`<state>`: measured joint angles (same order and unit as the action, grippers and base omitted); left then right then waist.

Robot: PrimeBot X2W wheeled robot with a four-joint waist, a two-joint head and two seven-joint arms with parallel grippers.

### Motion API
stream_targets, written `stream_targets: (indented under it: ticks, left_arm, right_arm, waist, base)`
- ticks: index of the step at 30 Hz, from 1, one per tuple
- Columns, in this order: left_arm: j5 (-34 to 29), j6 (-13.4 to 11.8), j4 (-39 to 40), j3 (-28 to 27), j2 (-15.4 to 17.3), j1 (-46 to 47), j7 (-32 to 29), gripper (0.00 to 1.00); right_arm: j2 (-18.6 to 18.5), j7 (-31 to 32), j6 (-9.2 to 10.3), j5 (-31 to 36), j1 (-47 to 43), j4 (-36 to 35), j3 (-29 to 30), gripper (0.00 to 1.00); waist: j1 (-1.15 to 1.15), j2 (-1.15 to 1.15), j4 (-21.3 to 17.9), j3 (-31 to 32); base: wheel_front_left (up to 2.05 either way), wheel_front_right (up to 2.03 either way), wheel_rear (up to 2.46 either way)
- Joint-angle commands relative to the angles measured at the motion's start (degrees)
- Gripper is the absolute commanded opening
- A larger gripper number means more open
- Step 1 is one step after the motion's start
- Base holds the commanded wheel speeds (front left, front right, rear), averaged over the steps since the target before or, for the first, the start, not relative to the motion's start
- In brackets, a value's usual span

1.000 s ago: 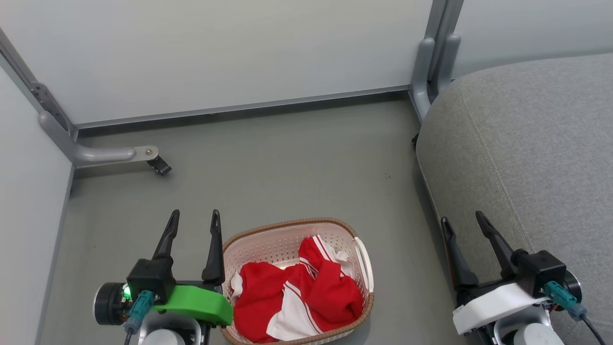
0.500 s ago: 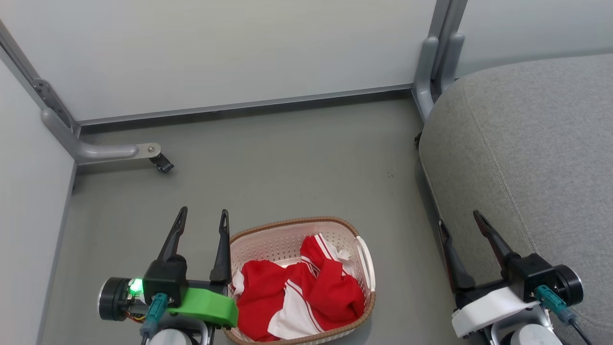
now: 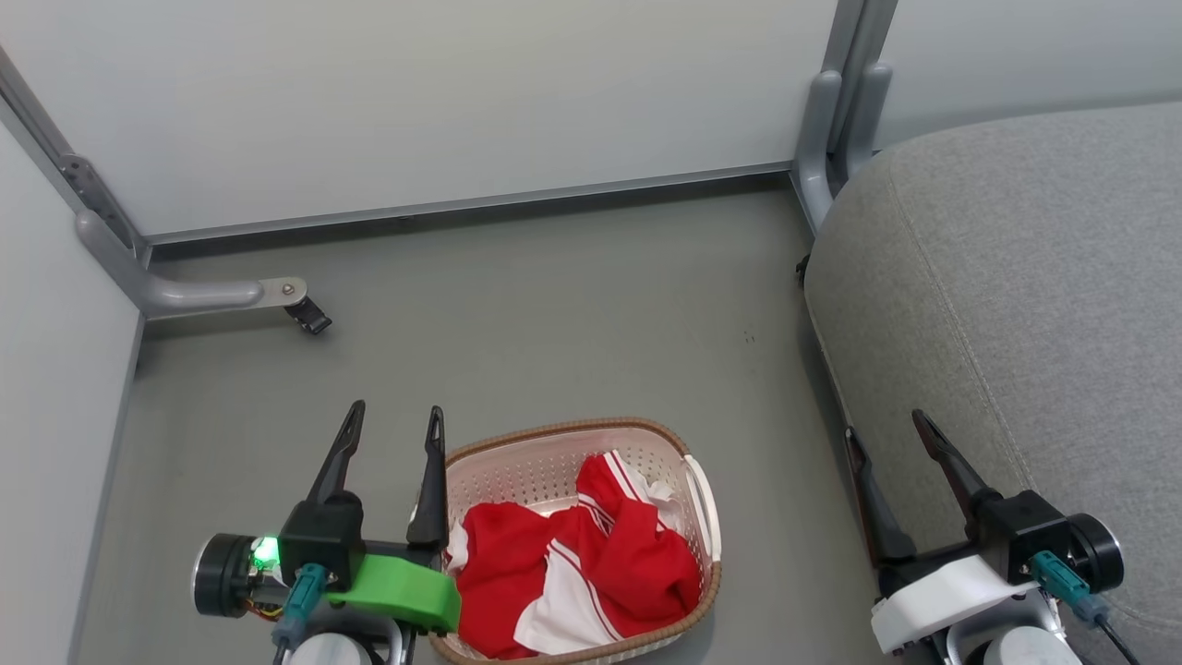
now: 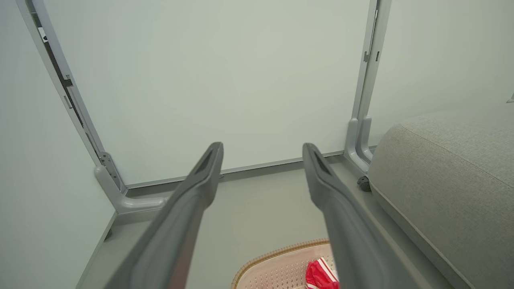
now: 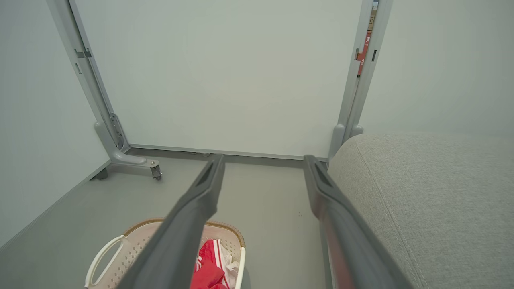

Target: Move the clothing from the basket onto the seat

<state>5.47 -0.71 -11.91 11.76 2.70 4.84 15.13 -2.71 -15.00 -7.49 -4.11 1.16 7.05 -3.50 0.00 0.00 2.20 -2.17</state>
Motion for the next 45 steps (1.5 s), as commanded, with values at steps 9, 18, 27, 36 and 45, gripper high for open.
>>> stream_targets:
  ticks: [9, 18, 27, 36, 45]
  left_arm:
    - [-2.3, 4.5, -4.6, 2.7, 0.9, 6.8, 0.0, 1.0]
    - [-3.7, 7.2, -13.6, 6.2, 2.6, 15.7, 0.0, 1.0]
    - [-4.8, 8.1, -25.1, 11.8, 5.7, 26.0, 0.0, 1.0]
    - [-3.4, 8.2, -37.5, 21.3, 7.9, 35.3, 0.0, 1.0]
    - [0.1, 8.2, -48.5, 33.0, 8.5, 42.7, -0.3, 1.0]
  right_arm:
    - [-0.3, -0.3, 0.0, 0.2, 2.3, -1.7, -0.4, 1.0]
    - [-0.3, -0.3, 0.01, 0.1, 7.0, -4.4, -1.7, 1.0]
    - [-0.2, -0.3, 0.01, -0.5, 12.9, -8.1, -2.2, 1.0]
    - [-0.2, -0.3, 0.01, -1.5, 17.6, -10.6, -3.5, 1.0]
    - [-0.2, -0.3, 0.01, -1.3, 20.4, -11.9, -4.0, 1.0]
  waist:
    - [0.0, 0.0, -3.2, -3.8]
    - [0.0, 0.0, -8.8, -11.9]
    - [0.0, 0.0, -14.0, -23.0]
    - [0.0, 0.0, -17.3, -32.3]
    - [0.0, 0.0, -18.5, -38.8]
  base:
    - [0.0, 0.0, 0.0]
    - [0.0, 0.0, 0.0]
    - [0.0, 0.0, 0.0]
    - [0.0, 0.0, 0.0]
    - [0.0, 0.0, 0.0]
